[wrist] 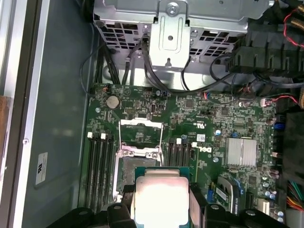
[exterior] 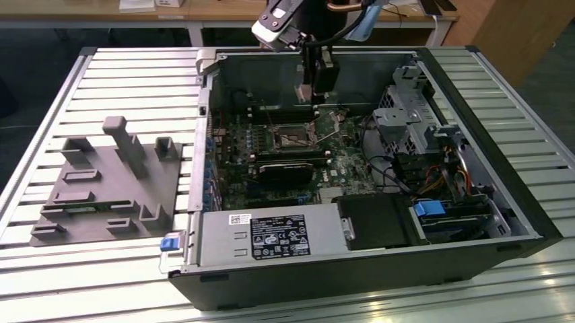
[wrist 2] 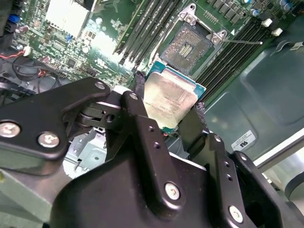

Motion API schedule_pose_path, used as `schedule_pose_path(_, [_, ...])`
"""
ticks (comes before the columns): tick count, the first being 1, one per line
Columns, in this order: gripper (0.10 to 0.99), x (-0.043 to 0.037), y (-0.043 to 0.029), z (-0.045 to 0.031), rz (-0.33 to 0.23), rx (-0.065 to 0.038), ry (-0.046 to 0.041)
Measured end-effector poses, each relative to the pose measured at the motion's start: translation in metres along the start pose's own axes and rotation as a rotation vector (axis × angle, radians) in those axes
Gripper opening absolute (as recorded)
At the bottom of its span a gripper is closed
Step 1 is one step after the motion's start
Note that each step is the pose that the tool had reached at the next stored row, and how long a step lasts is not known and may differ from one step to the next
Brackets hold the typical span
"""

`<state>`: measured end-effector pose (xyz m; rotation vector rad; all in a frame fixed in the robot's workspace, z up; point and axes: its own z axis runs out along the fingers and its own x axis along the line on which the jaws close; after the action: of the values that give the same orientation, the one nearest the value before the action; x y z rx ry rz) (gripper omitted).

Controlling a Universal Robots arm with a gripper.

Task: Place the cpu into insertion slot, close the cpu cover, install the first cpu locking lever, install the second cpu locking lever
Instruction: 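Place the cpu into insertion slot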

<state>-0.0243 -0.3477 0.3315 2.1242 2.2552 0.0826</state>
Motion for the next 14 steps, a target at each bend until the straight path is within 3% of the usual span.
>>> schedule_pose_path(14, [0.537,0.0033,-0.0015,0.0248,0.000,0.004,-0.0028])
